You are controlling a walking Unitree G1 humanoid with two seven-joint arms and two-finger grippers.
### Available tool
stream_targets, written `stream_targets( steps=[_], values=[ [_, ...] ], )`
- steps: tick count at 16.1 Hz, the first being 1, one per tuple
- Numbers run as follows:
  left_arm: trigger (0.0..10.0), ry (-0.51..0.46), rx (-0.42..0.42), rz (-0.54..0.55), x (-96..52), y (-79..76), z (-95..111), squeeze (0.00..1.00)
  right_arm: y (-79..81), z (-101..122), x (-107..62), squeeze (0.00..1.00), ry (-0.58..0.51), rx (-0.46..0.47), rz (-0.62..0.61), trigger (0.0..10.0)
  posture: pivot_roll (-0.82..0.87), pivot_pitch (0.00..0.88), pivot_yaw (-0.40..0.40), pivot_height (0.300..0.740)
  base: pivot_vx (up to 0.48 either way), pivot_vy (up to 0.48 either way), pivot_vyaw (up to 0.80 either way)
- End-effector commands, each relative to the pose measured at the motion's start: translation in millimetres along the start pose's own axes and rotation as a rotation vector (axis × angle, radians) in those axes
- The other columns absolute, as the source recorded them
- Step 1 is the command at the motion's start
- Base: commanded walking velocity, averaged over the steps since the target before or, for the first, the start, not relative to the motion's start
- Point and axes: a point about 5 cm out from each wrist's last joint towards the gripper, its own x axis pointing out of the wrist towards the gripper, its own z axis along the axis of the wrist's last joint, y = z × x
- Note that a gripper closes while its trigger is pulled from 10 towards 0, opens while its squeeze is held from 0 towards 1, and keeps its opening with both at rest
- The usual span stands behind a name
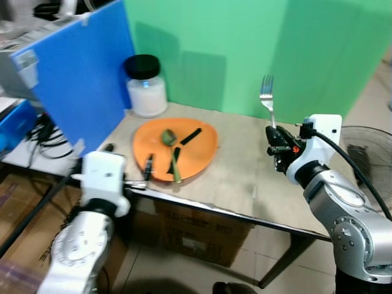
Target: Setting the table
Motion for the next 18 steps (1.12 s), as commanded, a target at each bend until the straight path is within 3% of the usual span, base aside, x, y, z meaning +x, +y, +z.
stream_targets(
  steps=[1,5,8,11,18],
  values=[
    [10.0,0.005,0.010,0.022,-1.4,6.9,0,0.00,-2.2,-6,0.8,0.00,0.021,0.008,-0.004,10.0,-0.08,0.009,0.023,0.740,0.000,0.000,-0.80],
    [10.0,0.014,0.014,0.058,-8.5,12.8,1,0.00,2.8,-11,2.9,0.00,0.051,0.033,0.038,10.0,-0.06,0.021,0.020,0.740,0.000,0.000,-0.20],
    [10.0,0.013,0.009,0.033,-6.1,8.5,1,0.00,-0.1,-11,2.8,0.00,0.042,0.028,0.032,10.0,-0.07,0.011,0.035,0.740,0.000,0.000,-0.80],
    [10.0,0.010,0.022,-0.013,3.6,1.1,1,0.00,-11.2,-16,2.0,0.00,0.059,0.017,-0.014,10.0,-0.08,0.003,0.047,0.740,0.000,0.000,0.00],
    [10.0,0.015,0.026,0.010,-1.4,6.9,-1,0.00,-8.5,-15,3.1,0.00,0.055,0.054,0.022,10.0,-0.06,0.006,0.020,0.740,0.000,0.000,-0.80]
  ],
)
